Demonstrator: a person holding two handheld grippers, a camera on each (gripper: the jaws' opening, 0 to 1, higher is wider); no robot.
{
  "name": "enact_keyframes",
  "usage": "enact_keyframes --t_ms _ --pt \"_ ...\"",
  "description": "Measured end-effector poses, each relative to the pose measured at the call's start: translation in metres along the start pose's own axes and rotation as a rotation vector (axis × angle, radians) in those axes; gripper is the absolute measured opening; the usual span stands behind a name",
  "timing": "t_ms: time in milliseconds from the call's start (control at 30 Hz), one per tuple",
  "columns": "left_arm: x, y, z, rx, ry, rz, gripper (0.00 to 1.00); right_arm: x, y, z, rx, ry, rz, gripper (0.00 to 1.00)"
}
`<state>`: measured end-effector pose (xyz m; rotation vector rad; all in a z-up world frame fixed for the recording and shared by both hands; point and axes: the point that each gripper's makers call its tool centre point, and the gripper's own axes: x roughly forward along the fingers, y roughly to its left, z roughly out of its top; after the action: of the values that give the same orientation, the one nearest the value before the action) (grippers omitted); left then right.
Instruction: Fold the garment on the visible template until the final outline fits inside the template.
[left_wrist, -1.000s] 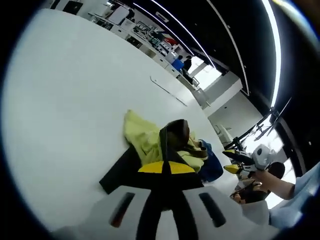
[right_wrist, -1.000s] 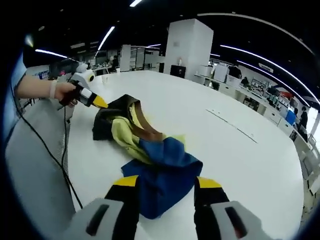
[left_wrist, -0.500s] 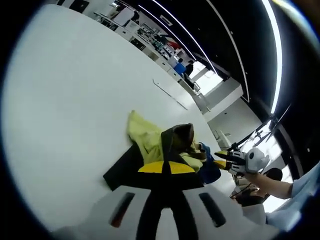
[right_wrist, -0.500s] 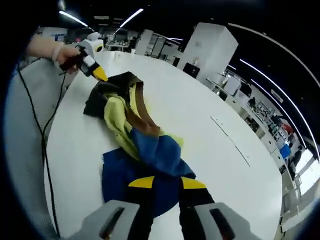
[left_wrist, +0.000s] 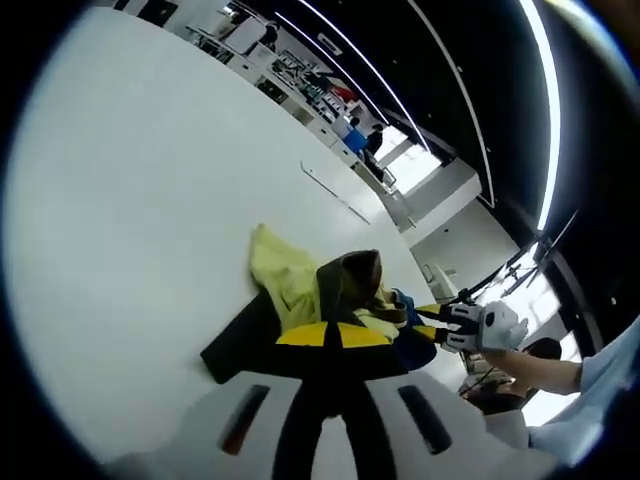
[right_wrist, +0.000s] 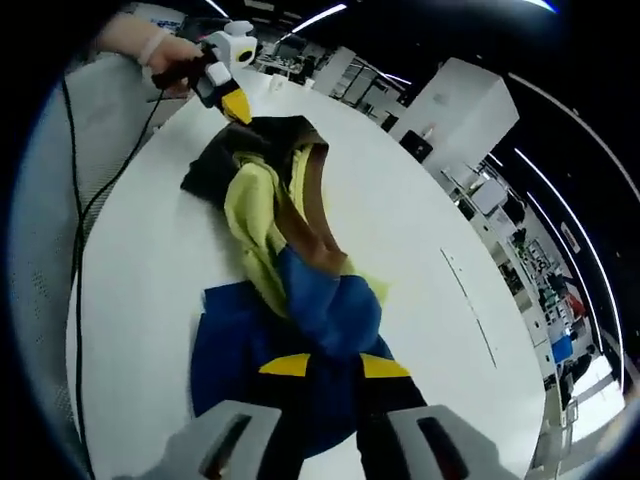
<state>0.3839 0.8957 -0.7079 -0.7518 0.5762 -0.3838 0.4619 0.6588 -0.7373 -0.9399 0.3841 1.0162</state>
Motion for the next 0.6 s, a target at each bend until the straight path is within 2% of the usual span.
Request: enact_keyframes --t_ms 100,267,500,600 --pt "-0.001 0.0 0.002 -0.006 -0.01 -0.002 0.0 0.001 -0.005 -0.004 -0.014 0.018 -0.022 0.0" --pt "0.0 0.0 0.002 -0.004 -0.011 0.0 0.0 -0.002 -0.01 -0.002 0.041 0.0 -0.045 0.0" --pt "0.0 0.001 0.003 0.017 -0.013 0.013 0.0 -0.019 -0.017 0.003 0.163 -0.049 -0.077 0.0" --pt "0.0 0.002 0.005 0.028 -0.021 0.019 0.0 -0.031 -0.016 0.01 0.264 -0.1 -0.078 0.0"
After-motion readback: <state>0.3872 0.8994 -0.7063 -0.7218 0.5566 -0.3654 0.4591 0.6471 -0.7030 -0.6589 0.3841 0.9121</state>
